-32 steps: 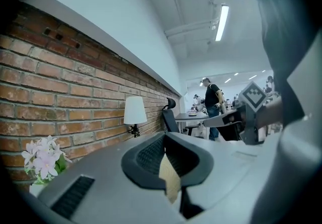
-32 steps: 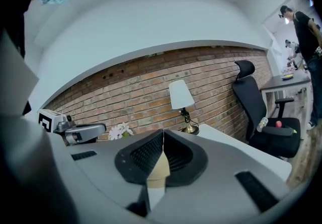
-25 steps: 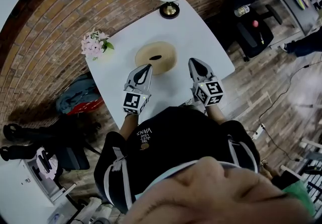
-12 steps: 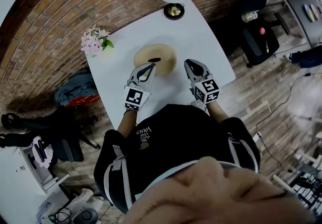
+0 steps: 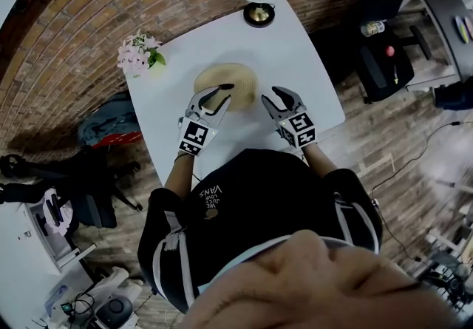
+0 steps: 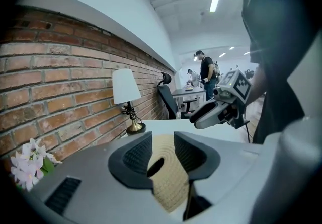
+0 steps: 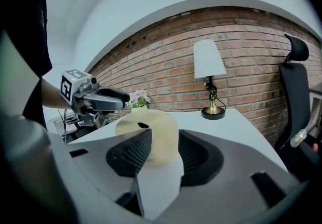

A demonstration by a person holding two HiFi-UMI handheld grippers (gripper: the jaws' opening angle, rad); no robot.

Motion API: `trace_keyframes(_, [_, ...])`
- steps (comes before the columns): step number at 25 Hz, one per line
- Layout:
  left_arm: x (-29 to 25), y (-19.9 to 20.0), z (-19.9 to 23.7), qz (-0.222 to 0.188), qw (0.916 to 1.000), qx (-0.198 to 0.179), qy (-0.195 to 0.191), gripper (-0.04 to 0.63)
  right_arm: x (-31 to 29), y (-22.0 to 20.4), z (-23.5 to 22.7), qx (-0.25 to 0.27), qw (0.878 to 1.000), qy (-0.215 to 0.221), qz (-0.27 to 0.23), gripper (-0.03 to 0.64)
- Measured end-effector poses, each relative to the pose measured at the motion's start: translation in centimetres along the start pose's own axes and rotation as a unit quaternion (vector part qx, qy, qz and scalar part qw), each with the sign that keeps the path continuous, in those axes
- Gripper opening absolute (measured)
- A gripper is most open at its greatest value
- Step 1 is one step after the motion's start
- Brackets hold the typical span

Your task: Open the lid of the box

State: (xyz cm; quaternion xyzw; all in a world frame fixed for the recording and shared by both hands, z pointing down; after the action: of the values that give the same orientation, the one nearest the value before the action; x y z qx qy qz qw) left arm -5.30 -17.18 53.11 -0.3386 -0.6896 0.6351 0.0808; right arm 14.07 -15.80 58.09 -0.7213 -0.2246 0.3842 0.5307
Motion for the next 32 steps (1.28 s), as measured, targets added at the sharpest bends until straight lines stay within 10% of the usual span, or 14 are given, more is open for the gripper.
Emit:
trace_keyframes(15, [-2.8,-3.1,-0.9,0.124,0.9858,-0.051,-0.101,0.331,-2.3,-2.9,-0.6,0.062,0.993,0.055,0.08,0.252])
trace_keyframes(32, [-5.3,-5.3,-2.0,0.279,0.9285,-0.133,-0.206,0.406,-3.7,-4.6,-1.2,0.1,0.982,0.117,0.11,0.302])
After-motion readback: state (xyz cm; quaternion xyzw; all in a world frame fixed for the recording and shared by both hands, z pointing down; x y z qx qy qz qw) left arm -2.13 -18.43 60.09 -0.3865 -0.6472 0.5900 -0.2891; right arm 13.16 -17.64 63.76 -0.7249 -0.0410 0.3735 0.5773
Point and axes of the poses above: the fingertips, and each gripper's own axes: x backward along the fingers, z to its left, y out of its top, the point moved 6 cm from there along x, backward along the fingers, and after that the axes turned 2 degrees about -z, right-handed, at the moved point
